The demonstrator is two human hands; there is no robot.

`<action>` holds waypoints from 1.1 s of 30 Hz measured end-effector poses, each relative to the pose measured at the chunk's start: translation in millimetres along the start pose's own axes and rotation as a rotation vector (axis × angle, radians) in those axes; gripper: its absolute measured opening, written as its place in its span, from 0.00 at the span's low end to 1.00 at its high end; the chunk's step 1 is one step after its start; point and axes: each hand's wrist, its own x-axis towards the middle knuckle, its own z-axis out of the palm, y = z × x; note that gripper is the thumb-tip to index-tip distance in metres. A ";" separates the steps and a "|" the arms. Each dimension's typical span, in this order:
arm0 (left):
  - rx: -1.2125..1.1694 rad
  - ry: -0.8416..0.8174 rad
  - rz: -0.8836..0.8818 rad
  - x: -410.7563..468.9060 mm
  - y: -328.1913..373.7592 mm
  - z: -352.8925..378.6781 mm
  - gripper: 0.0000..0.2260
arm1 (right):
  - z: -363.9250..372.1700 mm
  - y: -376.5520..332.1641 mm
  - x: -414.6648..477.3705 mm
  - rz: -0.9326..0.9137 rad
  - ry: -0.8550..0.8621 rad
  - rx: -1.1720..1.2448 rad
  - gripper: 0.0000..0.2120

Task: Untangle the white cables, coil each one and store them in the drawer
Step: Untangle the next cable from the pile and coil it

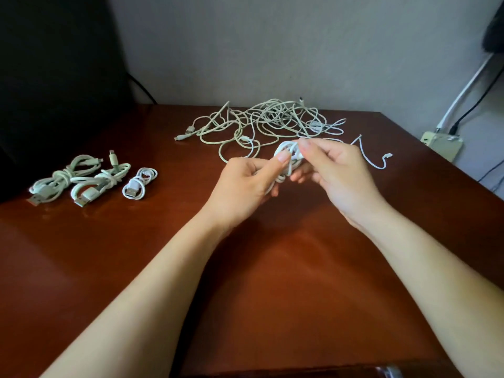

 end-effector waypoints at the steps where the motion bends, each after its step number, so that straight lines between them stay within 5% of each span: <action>1: 0.027 -0.008 0.002 -0.1 0.4 0.2 0.25 | 0.6 0.9 -0.4 -0.028 0.025 -0.043 0.11; 5: 0.045 -0.086 0.019 -2.5 4.2 -0.3 0.23 | 2.3 3.3 -1.4 -0.039 0.101 -0.072 0.14; 13: -0.027 -0.125 0.110 -5.2 6.8 -5.6 0.22 | 7.7 -1.3 -0.2 0.178 0.117 0.315 0.13; 23: 0.044 -0.249 -0.102 -5.9 3.0 4.2 0.20 | 6.4 3.3 -4.6 -0.055 0.139 -0.214 0.18; 33: -0.141 -0.305 -0.166 -3.4 1.5 -2.3 0.15 | 1.9 8.2 -3.8 -0.056 0.059 -0.290 0.16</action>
